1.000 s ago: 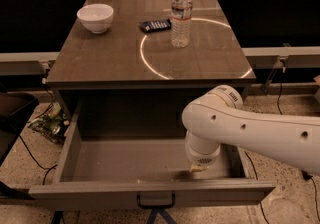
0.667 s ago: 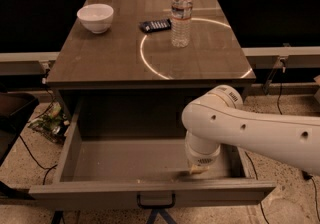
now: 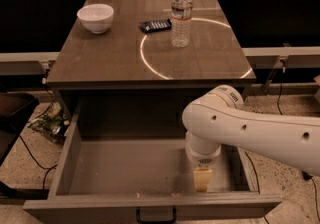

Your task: Open top drawer

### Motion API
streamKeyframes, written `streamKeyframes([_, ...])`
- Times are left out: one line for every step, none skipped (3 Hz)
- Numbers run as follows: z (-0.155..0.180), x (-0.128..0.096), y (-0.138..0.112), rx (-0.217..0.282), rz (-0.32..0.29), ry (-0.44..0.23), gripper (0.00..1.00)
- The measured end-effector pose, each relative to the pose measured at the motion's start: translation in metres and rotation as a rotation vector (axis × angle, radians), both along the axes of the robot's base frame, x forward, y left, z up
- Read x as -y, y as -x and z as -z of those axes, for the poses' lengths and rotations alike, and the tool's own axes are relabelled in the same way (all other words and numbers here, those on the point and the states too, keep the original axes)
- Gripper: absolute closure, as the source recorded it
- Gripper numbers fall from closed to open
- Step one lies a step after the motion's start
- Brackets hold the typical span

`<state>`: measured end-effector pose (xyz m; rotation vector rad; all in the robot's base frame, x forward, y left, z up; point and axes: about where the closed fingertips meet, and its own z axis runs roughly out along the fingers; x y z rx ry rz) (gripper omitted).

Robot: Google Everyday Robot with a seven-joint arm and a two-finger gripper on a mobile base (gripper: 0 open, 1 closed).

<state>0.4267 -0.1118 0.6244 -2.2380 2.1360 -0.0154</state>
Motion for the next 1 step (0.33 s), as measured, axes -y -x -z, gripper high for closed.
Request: streamKeyframes([0.0, 0.0, 0.0, 0.0, 0.0, 0.0, 0.0])
